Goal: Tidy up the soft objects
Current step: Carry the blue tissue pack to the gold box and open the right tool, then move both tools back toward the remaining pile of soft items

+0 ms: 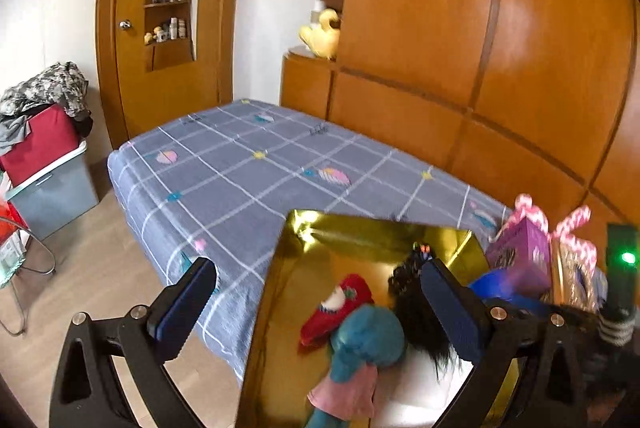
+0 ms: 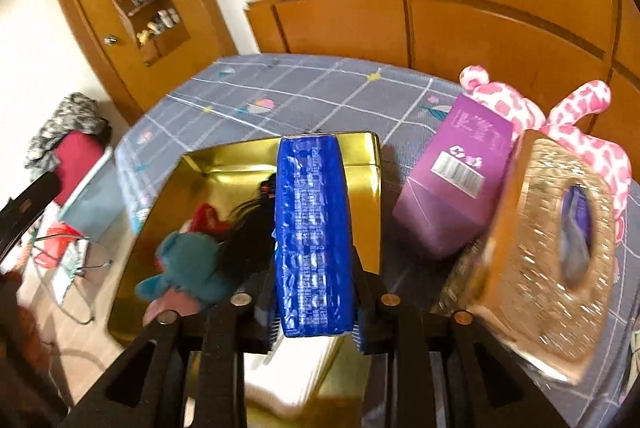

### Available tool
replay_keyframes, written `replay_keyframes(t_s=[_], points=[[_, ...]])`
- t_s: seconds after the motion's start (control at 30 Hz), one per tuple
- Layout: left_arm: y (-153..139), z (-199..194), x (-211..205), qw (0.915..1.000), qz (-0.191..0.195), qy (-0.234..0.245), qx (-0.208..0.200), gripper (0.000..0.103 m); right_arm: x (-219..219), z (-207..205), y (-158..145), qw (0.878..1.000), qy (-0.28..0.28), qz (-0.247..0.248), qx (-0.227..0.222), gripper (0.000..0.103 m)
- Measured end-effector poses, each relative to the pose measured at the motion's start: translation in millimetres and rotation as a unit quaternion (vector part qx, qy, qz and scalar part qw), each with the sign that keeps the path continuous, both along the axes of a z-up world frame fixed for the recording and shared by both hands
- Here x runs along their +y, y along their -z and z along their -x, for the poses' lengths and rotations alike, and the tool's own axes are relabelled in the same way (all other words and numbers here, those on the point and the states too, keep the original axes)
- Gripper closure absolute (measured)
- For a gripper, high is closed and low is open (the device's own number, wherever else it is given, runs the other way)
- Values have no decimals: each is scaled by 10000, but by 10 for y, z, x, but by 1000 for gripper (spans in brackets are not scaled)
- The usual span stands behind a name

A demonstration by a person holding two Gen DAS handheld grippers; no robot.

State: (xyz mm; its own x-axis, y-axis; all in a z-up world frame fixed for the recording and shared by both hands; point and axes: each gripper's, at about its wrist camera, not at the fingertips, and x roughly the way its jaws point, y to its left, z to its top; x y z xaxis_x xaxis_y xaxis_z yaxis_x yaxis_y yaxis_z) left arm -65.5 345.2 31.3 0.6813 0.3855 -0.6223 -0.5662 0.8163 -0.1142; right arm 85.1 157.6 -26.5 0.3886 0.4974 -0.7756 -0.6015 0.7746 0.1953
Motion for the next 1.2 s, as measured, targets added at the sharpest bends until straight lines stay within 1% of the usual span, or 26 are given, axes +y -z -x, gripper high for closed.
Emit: replay_keyframes(t_s=[0.03, 0.1, 0.2, 0.23, 0.27, 0.4, 0.47, 0.57, 0.6, 0.7, 0.77, 0.8, 0.87, 1.0, 1.07, 1.13, 1.17, 1.2], points=[[36, -21, -18, 10000, 28, 45, 58, 0, 46, 5, 20, 10000, -6, 32, -19, 64], [90, -56, -43, 9999, 33, 85, 127, 0, 113, -28, 90, 9999, -47, 98, 15, 47], [145, -85, -70, 9997, 40, 124, 187, 0, 130, 15, 144, 9999, -135, 74, 73, 40], [156, -91, -84, 9997, 32, 132, 200, 0, 116, 51, 142, 9998, -147, 94, 27, 36], [162, -97, -96, 9997, 22, 142, 208, 0, 83, 100, 137, 9998, -142, 115, -54, 34], [180, -116, -177, 9994, -23, 223, 250, 0, -51, 239, 43, 9995, -103, 136, -270, 33], [179, -117, -228, 9993, -58, 276, 259, 0, -114, 329, -25, 9986, -75, 200, -482, 33], [168, -119, -303, 9990, -150, 349, 255, 0, -170, 471, -122, 9953, -42, 329, -907, 33], [160, -116, -340, 9988, -191, 373, 239, 0, -186, 544, -163, 9929, -40, 370, -1129, 33], [149, -117, -426, 9983, -260, 467, 227, 0, -240, 673, -262, 9855, 72, 548, -1606, 33], [147, -122, -478, 9979, -311, 529, 228, 0, -284, 723, -287, 9827, 190, 553, -1758, 33], [148, -127, -512, 9975, -337, 573, 232, 0, -318, 731, -282, 9821, 334, 588, -1756, 33], [150, -132, -566, 9971, -362, 626, 238, 0, -359, 731, -261, 9832, 451, 612, -1661, 33], [156, -126, -656, 9966, -383, 698, 219, 0, -459, 720, -206, 9900, 436, 431, -1268, 33], [159, -128, -696, 9962, -415, 735, 233, 0, -507, 736, -179, 9906, 457, 401, -1228, 33], [171, -136, -728, 9957, -441, 776, 255, 0, -585, 755, -169, 9907, 477, 229, -1252, 33], [180, -144, -748, 9954, -458, 797, 284, 0, -616, 759, -167, 9910, 482, 184, -1234, 32], [187, -151, -764, 9951, -470, 813, 308, 0, -648, 760, -163, 9907, 494, 221, -1245, 26]])
